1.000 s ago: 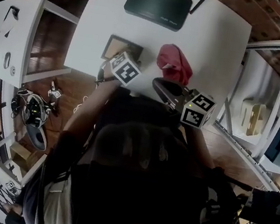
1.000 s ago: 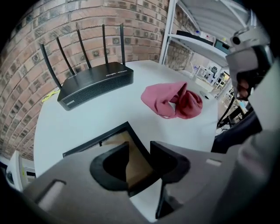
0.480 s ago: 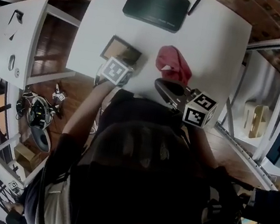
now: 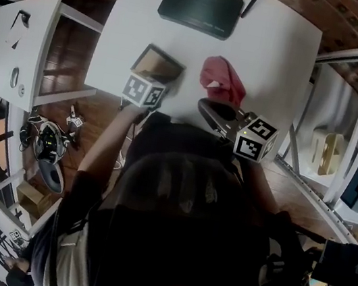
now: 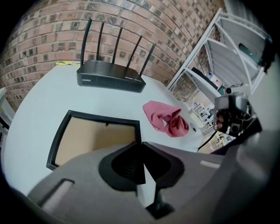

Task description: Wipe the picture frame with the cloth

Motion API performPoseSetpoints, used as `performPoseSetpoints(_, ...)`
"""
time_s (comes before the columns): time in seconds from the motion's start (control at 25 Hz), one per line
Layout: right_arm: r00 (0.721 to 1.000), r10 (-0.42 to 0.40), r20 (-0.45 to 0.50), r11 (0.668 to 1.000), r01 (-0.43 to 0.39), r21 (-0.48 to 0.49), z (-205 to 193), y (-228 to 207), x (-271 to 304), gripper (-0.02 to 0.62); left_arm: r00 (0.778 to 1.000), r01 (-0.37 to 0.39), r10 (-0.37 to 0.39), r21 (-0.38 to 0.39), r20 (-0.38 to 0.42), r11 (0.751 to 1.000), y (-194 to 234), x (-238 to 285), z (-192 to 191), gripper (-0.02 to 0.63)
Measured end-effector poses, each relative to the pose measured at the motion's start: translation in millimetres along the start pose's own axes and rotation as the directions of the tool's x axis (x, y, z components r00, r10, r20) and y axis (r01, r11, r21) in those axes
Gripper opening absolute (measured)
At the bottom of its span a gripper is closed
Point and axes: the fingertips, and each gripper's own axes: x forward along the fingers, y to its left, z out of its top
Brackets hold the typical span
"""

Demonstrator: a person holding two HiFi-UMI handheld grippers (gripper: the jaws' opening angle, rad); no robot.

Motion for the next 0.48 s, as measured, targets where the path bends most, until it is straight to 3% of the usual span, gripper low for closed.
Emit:
performPoseSetpoints(0.28,1.0,-0.001,-0.012,1.0,0.001,-0.005,-4,5,11,0.002,0.984,0.154,-0.15,-0.042,0.098,0.987,-28,-24,21,0.041)
performPoseSetpoints(0.48,1.0,-0.014,-0.027,1.0,0.014,-0.004,-9,3,17,0.002,0.945,0.281,-0.254,-0.114,0.205,0.953,-43,-43,38,0.041)
